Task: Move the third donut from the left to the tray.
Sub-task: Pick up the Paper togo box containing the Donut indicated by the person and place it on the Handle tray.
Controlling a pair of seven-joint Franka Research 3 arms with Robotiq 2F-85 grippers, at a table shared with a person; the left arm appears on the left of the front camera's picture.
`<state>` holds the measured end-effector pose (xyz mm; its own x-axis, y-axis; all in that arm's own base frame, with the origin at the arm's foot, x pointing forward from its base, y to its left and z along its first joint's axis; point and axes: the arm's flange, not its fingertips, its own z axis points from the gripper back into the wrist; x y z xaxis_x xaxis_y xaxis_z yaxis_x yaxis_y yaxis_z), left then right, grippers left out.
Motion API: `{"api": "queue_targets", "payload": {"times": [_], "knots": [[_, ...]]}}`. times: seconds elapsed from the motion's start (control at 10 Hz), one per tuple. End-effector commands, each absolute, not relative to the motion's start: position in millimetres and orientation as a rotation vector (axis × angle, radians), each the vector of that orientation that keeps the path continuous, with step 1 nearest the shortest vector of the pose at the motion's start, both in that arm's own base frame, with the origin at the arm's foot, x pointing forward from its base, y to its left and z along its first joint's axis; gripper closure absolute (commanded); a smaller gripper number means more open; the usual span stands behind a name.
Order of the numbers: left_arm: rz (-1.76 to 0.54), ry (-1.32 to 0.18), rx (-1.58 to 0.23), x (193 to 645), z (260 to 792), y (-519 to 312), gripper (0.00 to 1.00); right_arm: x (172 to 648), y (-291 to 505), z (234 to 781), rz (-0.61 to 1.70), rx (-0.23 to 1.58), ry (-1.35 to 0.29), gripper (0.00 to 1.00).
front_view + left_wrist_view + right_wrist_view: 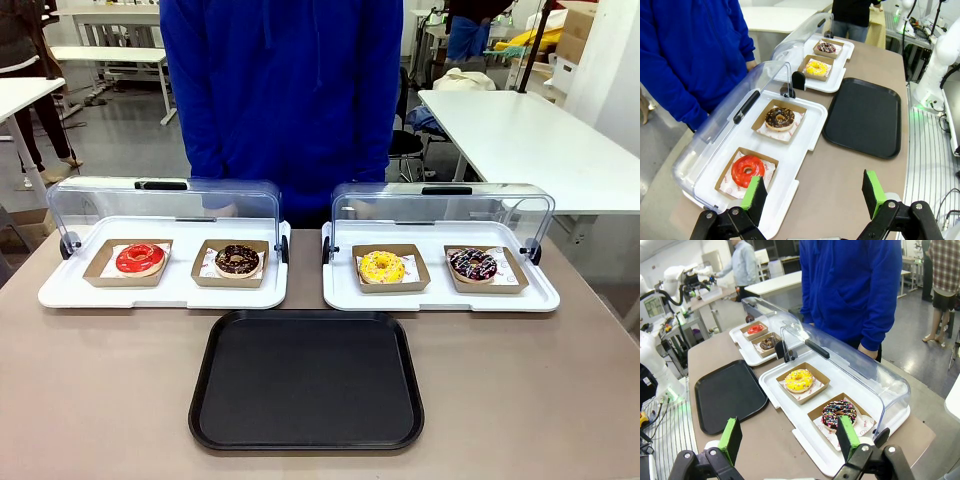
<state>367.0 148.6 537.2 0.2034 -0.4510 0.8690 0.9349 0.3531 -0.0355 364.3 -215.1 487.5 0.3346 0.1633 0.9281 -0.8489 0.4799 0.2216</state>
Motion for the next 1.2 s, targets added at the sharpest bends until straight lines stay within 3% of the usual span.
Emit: {"api": "queue_targets", "payload": {"times": [0.0,1.1], "knots": [[-1.090,-0.924,-0.670,368.1,537.9,148.3,0.00,368.4,-215.9,489.2,0.784,0.823,-1.052,0.00],[-1.090,-0.924,-0.670,368.1,537.9,148.3,0.00,368.4,-215.9,489.2,0.784,0.823,-1.052,0.00]]}}
